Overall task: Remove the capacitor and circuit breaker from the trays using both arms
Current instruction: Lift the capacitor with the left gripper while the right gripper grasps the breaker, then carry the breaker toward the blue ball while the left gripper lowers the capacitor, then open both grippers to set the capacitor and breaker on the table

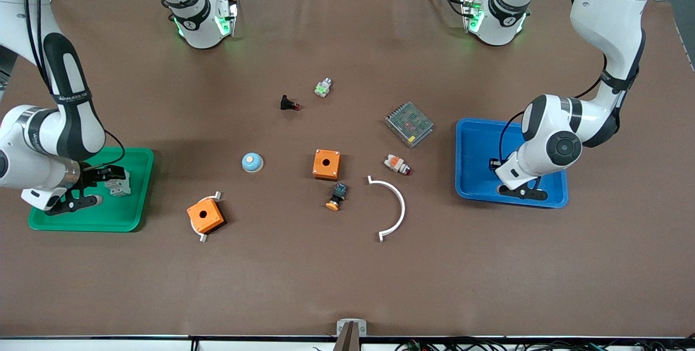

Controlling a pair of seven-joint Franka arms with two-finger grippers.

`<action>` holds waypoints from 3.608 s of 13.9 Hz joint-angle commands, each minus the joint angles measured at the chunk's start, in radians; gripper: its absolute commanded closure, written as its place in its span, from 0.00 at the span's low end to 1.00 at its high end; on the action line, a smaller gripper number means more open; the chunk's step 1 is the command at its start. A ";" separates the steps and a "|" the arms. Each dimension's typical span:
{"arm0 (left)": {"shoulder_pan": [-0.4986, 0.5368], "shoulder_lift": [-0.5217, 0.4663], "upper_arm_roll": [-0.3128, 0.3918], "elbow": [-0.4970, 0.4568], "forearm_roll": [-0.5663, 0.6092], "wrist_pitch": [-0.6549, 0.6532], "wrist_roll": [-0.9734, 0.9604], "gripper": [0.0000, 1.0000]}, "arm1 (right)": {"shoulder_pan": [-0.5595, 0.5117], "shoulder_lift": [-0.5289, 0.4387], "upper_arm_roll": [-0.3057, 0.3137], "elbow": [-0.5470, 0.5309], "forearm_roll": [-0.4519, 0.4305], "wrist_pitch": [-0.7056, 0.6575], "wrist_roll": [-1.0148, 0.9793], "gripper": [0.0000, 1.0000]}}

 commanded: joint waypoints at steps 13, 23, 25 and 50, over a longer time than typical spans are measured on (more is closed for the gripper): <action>-0.285 0.165 -0.049 0.531 -0.136 -0.096 -0.461 0.99 | 0.081 -0.086 0.020 0.132 -0.017 -0.232 0.100 1.00; -0.472 0.437 -0.034 0.748 -0.136 0.082 -0.674 0.99 | 0.481 -0.074 0.020 0.216 0.118 -0.317 0.767 0.98; -0.492 0.474 -0.029 0.780 -0.135 0.089 -0.677 0.96 | 0.536 -0.037 0.020 0.214 0.121 -0.262 0.882 0.98; -0.232 -0.007 0.038 0.660 -0.113 -0.371 -0.373 0.00 | 0.489 -0.337 -0.020 0.229 0.141 -0.468 0.811 0.00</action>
